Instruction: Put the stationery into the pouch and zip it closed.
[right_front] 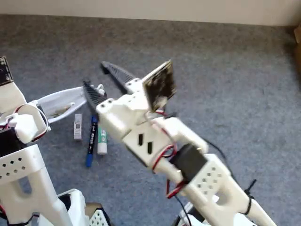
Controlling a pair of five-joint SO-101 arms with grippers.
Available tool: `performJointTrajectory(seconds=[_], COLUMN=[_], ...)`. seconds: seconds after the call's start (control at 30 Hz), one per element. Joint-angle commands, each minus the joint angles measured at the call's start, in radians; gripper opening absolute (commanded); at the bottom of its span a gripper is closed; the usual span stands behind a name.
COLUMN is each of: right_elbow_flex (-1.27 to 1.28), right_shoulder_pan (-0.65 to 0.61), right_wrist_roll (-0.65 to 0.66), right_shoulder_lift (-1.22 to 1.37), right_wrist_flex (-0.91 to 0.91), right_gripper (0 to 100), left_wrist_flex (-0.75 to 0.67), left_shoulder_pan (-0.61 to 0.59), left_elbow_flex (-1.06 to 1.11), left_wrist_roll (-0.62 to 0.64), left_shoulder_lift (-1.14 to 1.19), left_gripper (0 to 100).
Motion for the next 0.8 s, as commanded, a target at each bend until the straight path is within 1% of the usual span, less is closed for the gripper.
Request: performJointTrajectory(seconds=[0.0, 0.13, 0.2, 0.3, 0.37, 0.4, 0.5, 0.63, 0.77], right_elbow_flex=[-0.209, -0.298, -0.318, -0.318, -0.306, -0.288, -0.223, -0.137, -0.028], right_shoulder_pan=[0.065, 0.122, 0.134, 0.137, 0.136, 0.134, 0.134, 0.079, 0.016], right_wrist_roll=[-0.014, -0.014, -0.014, -0.02, -0.025, -0.048, -0.144, -0.153, -0.157], right_shoulder_lift=[0.013, 0.131, 0.206, 0.298, 0.344, 0.364, 0.406, 0.447, 0.469], right_wrist_flex=[0.179, 0.375, 0.44, 0.549, 0.601, 0.611, 0.598, 0.518, 0.381], right_gripper=[18.0, 18.0, 18.0, 18.0, 18.0, 18.0, 18.0, 18.0, 18.0], left_wrist_flex=[-0.011, -0.011, -0.011, -0.012, -0.023, -0.025, -0.025, -0.025, -0.025], left_shoulder_pan=[-0.021, -0.064, -0.107, -0.18, -0.209, -0.216, -0.216, -0.214, -0.214], left_elbow_flex=[0.004, -0.019, -0.036, -0.048, -0.048, -0.048, -0.045, -0.045, -0.039], left_wrist_roll=[0.012, 0.014, 0.015, 0.054, 0.06, 0.061, 0.061, 0.061, 0.061], left_shoulder_lift=[0.018, 0.018, 0.018, 0.018, 0.018, 0.018, 0.018, 0.018, 0.018], left_gripper=[1, 1, 1, 1, 1, 1, 1, 1, 1])
